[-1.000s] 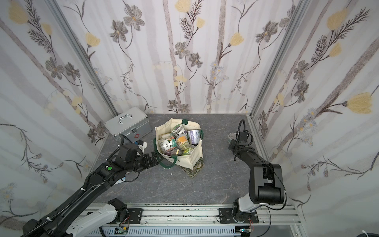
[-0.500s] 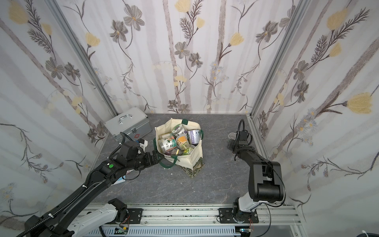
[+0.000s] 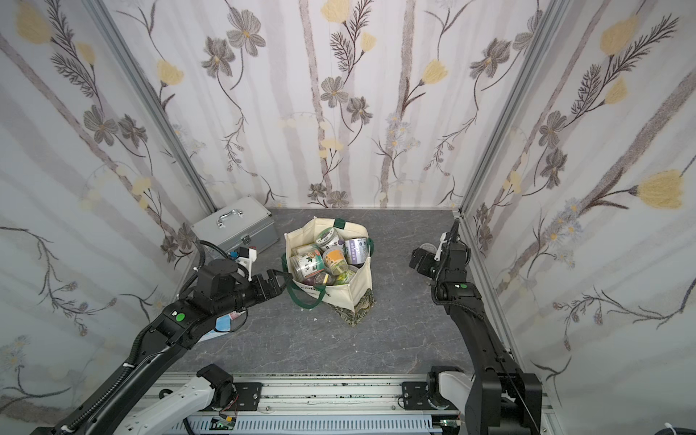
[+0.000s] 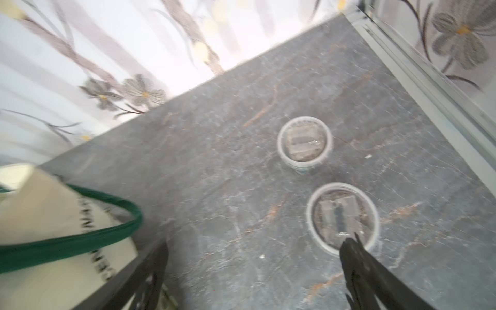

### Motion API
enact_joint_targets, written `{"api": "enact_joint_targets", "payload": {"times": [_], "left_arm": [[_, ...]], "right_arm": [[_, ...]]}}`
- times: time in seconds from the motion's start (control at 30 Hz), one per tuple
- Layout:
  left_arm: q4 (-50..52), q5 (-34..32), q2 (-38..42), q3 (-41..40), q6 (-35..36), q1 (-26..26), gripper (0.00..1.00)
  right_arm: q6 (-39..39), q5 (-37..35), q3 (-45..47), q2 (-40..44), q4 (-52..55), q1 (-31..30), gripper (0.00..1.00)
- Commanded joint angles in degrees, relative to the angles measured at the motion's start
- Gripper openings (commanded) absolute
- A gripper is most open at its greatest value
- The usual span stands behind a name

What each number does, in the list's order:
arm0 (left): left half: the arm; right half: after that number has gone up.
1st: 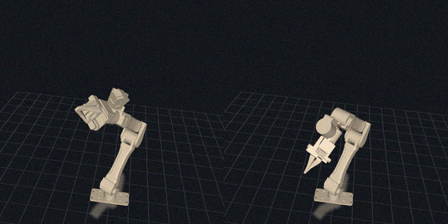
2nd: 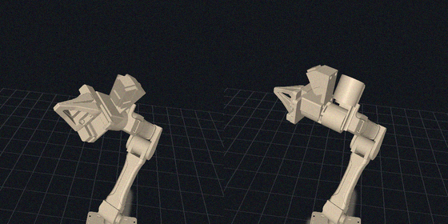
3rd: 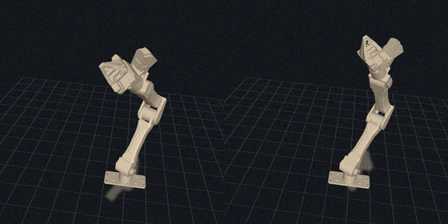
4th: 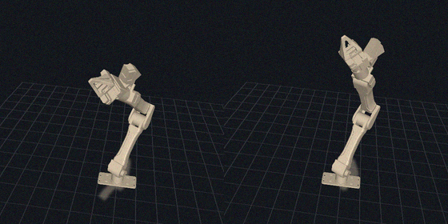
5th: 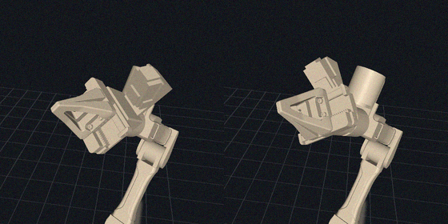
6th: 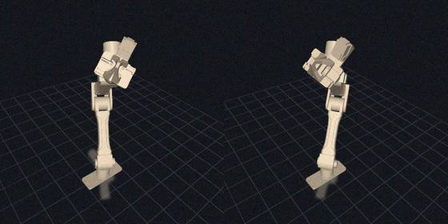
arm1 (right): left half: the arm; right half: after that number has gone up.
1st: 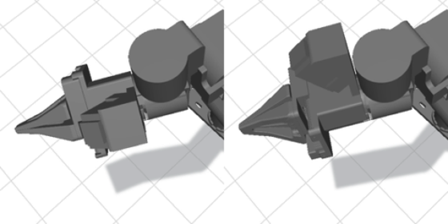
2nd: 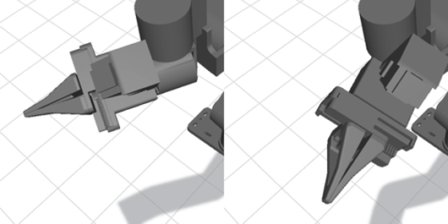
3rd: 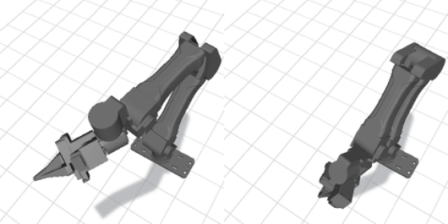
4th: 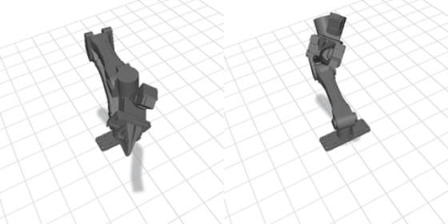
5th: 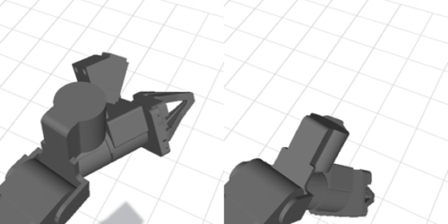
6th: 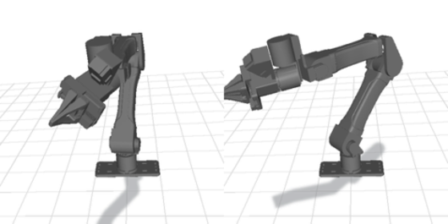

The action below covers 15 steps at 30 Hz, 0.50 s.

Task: Take out the seed jars from the canvas bag
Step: Place the seed jar at the center of the board.

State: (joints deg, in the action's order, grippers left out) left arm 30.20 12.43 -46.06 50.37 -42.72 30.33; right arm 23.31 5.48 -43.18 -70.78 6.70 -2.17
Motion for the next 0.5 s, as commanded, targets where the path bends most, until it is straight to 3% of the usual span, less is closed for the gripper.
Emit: {"api": "enact_joint_targets", "payload": {"times": [0.0, 0.47], "left_arm": [[1.4, -1.7, 1.8, 1.8, -1.3, 0.0, 1.00], [22.5, -5.4, 17.4, 3.4, -4.4, 0.1, 1.00]], "right_arm": [[2.2, 5.3, -0.9, 3.2, 1.0, -3.5, 1.00], [2.8, 8.3, -16.2, 3.1, 8.7, -20.5, 1.00]]}}
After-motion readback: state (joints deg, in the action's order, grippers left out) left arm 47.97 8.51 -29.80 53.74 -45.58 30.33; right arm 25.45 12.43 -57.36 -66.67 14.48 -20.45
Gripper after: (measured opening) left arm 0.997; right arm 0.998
